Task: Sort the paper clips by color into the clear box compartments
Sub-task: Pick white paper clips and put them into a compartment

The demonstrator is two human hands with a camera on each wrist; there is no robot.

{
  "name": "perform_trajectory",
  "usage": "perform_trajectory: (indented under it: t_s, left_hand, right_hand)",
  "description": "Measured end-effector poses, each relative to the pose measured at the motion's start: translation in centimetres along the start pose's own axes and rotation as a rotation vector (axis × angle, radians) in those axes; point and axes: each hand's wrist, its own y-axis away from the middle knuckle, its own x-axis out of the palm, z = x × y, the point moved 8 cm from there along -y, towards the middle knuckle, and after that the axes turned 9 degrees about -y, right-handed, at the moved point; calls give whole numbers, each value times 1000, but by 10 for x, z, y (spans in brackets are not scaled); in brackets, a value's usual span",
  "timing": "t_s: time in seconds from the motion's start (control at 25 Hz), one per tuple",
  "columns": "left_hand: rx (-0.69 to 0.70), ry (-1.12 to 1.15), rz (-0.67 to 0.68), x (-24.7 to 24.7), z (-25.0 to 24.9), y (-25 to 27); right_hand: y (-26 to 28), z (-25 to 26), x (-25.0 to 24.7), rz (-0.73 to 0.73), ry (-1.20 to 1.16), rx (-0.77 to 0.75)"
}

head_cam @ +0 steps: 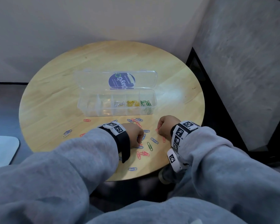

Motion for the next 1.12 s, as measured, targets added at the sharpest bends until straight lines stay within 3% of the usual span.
perform_trajectory:
  t_s: [0.28, 0.52, 0.68, 0.96, 1.12]
  left_hand:
    - [15, 0, -46, 0, 3, -2]
    - [71, 18, -71, 3, 10, -2]
    - [102, -12, -104, 0, 6, -1]
    - [59, -83, -106, -2, 5, -2]
    - [38, -68, -82, -3, 11, -4]
  right_hand:
    - [-4, -2, 9, 90, -25, 34]
    - [1, -15, -2, 119, -596, 62]
    - [2, -33, -4, 153, -697, 193]
    - [13, -44, 1, 219, -499, 237]
    - [13, -40, 0, 188, -153, 182]
